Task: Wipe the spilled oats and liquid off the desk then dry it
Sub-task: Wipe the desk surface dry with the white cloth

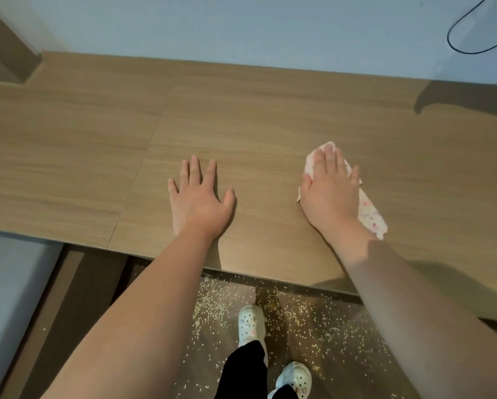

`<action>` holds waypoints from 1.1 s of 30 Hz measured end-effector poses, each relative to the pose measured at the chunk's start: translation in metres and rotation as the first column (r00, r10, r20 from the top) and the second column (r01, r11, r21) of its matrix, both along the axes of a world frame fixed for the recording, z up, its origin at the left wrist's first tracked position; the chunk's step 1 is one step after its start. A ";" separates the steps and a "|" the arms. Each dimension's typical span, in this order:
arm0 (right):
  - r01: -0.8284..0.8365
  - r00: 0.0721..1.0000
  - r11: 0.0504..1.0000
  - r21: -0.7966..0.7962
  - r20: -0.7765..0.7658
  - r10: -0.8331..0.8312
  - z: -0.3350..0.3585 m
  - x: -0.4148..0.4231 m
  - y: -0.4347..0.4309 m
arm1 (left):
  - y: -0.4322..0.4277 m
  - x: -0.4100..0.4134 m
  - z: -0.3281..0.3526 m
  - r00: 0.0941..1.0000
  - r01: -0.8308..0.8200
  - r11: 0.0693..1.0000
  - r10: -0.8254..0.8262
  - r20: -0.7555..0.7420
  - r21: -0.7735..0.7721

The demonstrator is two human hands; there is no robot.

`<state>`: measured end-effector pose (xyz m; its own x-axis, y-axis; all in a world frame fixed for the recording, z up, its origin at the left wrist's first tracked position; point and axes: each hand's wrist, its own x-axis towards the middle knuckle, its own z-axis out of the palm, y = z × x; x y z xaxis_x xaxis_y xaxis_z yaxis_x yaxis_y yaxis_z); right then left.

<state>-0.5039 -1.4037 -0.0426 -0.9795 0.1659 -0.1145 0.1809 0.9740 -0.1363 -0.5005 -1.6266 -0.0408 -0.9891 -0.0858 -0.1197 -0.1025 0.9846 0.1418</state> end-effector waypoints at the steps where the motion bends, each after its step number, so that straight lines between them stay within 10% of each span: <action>1: 0.023 1.000 1.000 -0.006 0.012 -0.023 0.000 -0.007 -0.015 | -0.001 0.000 0.000 1.000 -0.002 1.000 0.002 0.000 -0.003; 7: -0.510 0.858 0.856 -0.084 0.013 0.513 0.007 -0.026 -0.044 | -0.001 -0.001 0.001 0.999 0.010 1.000 -0.010 0.036 -0.003; 13: 0.027 0.999 1.000 0.016 0.041 -0.027 0.004 -0.092 -0.011 | 0.001 0.000 0.005 0.997 0.025 1.000 -0.025 0.075 0.001; 19: -0.658 0.751 0.751 -0.051 0.031 0.660 0.007 -0.064 -0.035 | 0.007 -0.022 0.016 0.998 -0.031 0.999 0.029 0.056 0.037; 24: -0.034 0.999 0.999 -0.040 0.024 0.035 0.006 -0.117 -0.007 | 0.025 -0.071 0.016 0.992 -0.039 0.997 0.031 0.122 0.064; 29: -0.510 0.856 0.860 -0.004 0.093 0.508 0.009 -0.103 -0.008 | 0.034 -0.098 0.009 0.993 -0.038 0.999 0.035 0.117 0.022; 33: -0.196 0.980 0.980 0.013 0.019 0.196 0.006 -0.149 0.022 | 0.034 -0.097 0.008 0.993 -0.003 1.000 0.003 0.117 -0.001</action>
